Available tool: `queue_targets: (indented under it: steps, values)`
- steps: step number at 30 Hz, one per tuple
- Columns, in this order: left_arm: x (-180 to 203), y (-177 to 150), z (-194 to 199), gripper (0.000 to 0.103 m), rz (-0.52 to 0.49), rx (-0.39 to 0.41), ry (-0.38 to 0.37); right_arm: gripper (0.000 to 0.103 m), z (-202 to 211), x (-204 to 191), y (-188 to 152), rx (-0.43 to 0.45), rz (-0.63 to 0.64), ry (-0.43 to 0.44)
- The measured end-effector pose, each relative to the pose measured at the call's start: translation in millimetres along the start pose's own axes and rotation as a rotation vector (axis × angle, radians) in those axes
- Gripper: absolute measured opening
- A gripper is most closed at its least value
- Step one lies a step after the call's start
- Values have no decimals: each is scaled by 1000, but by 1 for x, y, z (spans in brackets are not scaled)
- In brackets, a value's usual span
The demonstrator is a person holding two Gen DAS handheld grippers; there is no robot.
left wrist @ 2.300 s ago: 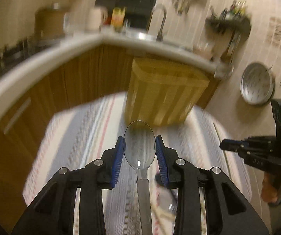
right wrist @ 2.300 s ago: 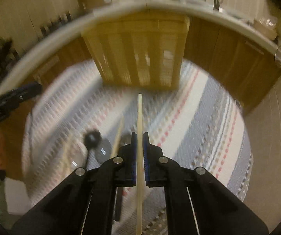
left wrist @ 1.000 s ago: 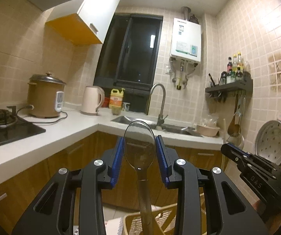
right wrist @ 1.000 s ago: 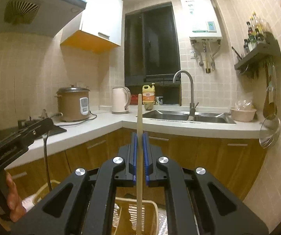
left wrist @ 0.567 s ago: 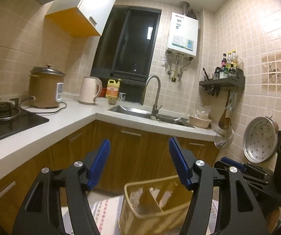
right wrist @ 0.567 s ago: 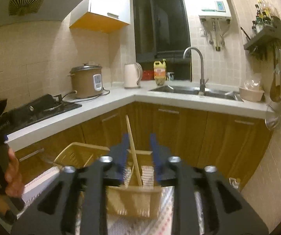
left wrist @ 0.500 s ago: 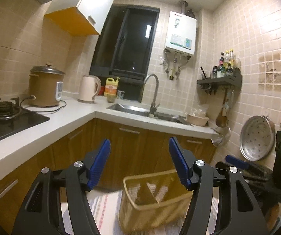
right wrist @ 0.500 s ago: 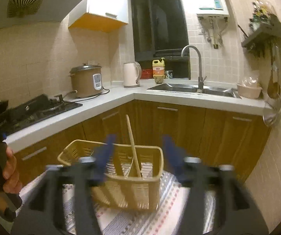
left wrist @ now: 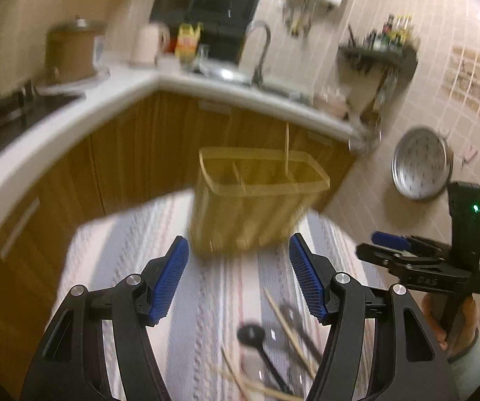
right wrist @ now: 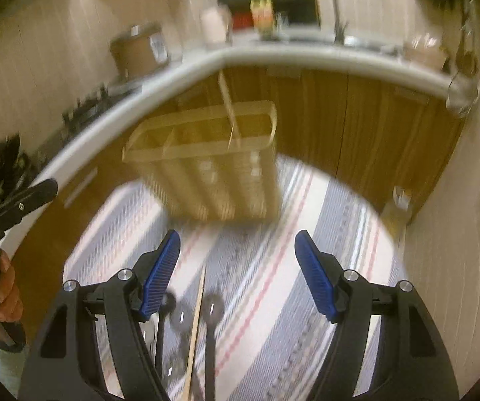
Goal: Organize utensils
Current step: 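Grasp a wooden chopstick with the left tool while the right tool grasps a metal spoon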
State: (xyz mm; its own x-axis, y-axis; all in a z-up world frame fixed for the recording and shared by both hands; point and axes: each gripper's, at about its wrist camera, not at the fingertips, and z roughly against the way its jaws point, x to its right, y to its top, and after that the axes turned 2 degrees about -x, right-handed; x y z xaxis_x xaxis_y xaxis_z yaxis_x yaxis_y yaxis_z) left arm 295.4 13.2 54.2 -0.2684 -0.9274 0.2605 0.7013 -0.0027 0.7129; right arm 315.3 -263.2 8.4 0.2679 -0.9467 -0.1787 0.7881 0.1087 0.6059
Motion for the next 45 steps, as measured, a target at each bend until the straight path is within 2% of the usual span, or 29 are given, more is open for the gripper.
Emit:
queue_targets:
  steps: [3,5,9,11,16,19,23,28,33,37,41,42,44,45]
  values:
    - [-6,-24,-18,60,22,-102,2,64,-18,-11,-15,-86,34,-12]
    - [-12,-42,-29,60,45,-164,-20,56,-29,-17,-27,-139,53,-6]
    - [-26,-77,-55,60,101,-294,-46,47,-53,-21,-37,-224,61,1]
    - [-30,-88,-61,60,108,-321,-50,37,-67,-14,-38,-252,37,-26]
    - [-32,-108,-70,58,79,-378,-53,37,-97,-12,-47,-372,21,14]
    - [-33,-111,-76,53,76,-400,-50,33,-105,-24,-60,-395,66,-2]
    - [-34,-112,-84,48,86,-419,-54,23,-107,-35,-62,-397,90,-11]
    - [-30,-111,-97,48,92,-444,-66,20,-113,-54,-68,-406,170,-73]
    - [-16,-110,-111,43,44,-441,-4,20,-119,-70,-72,-404,209,-119]
    - [-9,-108,-119,38,18,-437,35,15,-121,-80,-74,-398,228,-124]
    - [-13,-111,-116,24,14,-420,48,11,-119,-83,-78,-388,228,-128]
    - [-13,-112,-115,11,20,-420,35,10,-118,-80,-78,-385,229,-130]
    - [-17,-114,-115,6,61,-429,-34,10,-117,-79,-81,-383,221,-136]
    - [-18,-115,-114,6,64,-422,-37,9,-116,-79,-81,-379,219,-137]
